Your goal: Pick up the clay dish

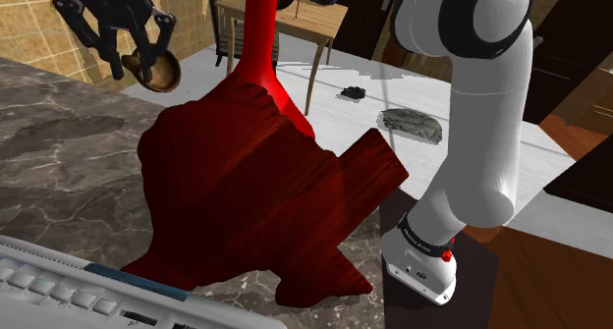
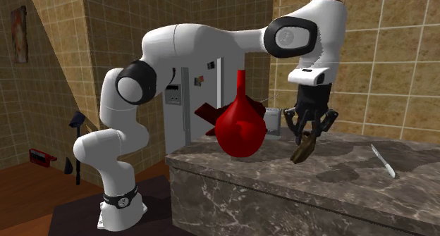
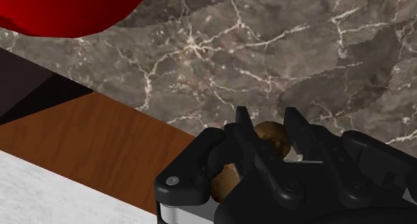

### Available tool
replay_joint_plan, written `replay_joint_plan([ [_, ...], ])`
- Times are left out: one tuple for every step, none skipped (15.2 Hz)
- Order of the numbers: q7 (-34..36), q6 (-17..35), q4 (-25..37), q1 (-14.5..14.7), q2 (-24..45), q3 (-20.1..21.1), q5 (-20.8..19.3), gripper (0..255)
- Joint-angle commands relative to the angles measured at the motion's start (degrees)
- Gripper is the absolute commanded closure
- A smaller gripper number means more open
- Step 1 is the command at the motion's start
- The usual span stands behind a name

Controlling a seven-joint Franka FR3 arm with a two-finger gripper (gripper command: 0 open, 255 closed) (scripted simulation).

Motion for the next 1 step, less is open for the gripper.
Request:
replay_joint_plan([
  [0.03,-0.57,0.74,0.18,0.2,-0.03,-0.1,255],
])
